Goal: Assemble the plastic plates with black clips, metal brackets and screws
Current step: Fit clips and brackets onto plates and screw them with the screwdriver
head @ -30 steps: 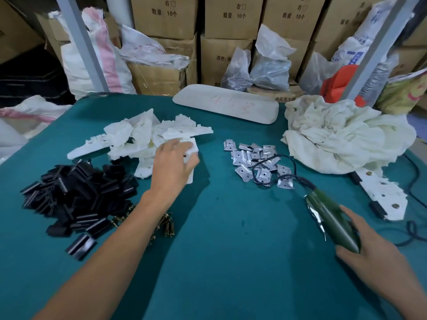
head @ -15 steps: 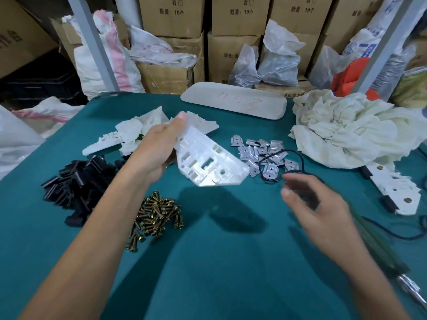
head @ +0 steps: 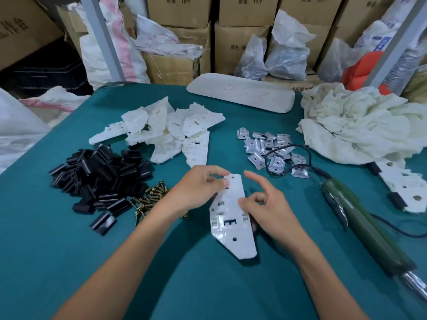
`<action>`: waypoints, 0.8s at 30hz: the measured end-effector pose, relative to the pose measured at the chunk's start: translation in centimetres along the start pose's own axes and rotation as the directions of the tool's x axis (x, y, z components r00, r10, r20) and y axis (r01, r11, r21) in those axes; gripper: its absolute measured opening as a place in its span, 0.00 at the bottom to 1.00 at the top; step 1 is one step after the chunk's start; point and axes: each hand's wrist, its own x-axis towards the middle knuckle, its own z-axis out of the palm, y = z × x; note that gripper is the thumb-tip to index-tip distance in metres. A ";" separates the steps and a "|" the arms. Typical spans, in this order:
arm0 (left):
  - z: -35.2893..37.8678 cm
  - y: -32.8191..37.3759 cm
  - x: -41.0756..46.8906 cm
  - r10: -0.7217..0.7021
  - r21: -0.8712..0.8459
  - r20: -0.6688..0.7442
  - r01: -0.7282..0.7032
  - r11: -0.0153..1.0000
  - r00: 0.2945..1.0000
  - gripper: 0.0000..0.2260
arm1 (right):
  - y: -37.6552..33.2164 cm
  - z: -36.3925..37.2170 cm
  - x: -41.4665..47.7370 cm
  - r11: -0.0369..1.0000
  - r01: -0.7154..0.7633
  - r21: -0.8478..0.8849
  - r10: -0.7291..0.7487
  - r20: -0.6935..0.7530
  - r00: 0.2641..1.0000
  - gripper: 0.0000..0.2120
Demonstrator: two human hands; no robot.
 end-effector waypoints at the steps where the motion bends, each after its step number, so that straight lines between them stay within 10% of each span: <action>1: 0.4 -0.2 -0.1 0.019 0.039 0.014 -0.020 0.999 1.000 0.12 | 0.5 0.1 0.1 0.998 0.013 -0.069 -0.014 -0.004 1.000 0.26; 7: -0.3 -0.9 -0.2 0.143 0.338 -0.100 -0.102 0.936 0.985 0.08 | 1.6 0.0 0.6 0.942 0.066 -0.329 -0.090 -0.058 0.994 0.23; 13: -8.3 -2.6 -0.2 0.187 0.707 -0.409 0.181 0.684 0.893 0.12 | 2.0 0.0 1.0 0.911 0.081 -0.404 -0.150 -0.144 0.978 0.21; 18: -13.2 -4.8 -0.3 -0.033 0.804 -0.395 0.363 0.471 0.918 0.12 | 2.3 0.0 1.4 0.921 0.093 -0.378 -0.157 -0.143 0.977 0.17; 24: -12.8 -6.6 0.5 0.159 0.859 -0.433 0.353 0.371 0.887 0.17 | 3.0 -0.1 1.6 0.928 0.110 -0.355 -0.165 -0.128 0.978 0.13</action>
